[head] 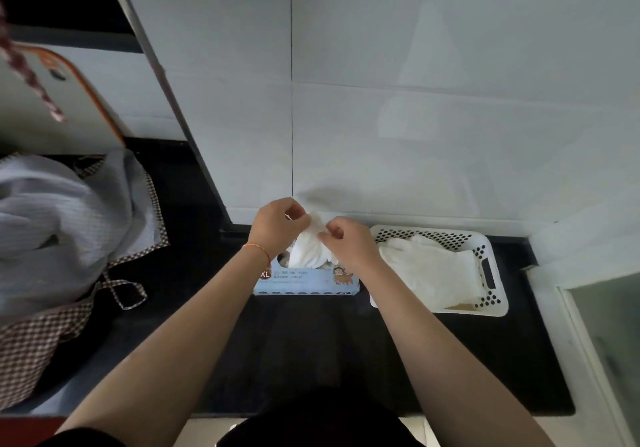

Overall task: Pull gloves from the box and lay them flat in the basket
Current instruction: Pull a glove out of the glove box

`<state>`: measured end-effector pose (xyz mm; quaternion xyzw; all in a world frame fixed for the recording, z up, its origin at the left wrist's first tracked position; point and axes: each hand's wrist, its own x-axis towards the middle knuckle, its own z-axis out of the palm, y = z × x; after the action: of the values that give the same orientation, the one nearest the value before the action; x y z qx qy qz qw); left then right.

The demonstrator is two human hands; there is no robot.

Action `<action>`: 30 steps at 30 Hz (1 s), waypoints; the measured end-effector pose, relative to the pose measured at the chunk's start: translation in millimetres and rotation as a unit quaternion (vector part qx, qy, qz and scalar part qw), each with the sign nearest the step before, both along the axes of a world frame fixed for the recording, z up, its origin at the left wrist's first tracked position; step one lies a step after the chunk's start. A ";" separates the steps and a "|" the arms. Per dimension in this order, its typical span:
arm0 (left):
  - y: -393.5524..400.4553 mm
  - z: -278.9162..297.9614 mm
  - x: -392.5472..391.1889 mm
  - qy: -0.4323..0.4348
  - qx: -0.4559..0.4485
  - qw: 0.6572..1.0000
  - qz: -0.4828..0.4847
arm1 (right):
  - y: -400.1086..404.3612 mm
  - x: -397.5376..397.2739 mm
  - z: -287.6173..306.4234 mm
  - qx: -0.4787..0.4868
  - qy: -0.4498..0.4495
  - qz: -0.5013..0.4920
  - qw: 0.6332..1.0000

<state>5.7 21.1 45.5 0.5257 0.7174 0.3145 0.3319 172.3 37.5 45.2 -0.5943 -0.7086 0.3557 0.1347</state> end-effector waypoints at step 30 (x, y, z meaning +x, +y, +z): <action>-25.5 -5.2 1.5 -0.302 -0.165 0.939 0.006 | -11.2 12.6 -2.8 -0.288 0.314 -0.163 0.890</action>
<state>7.2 -4.3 40.3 0.3399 0.6281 0.3378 0.6131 184.9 26.4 42.4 -0.5717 -0.3885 0.6854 0.2289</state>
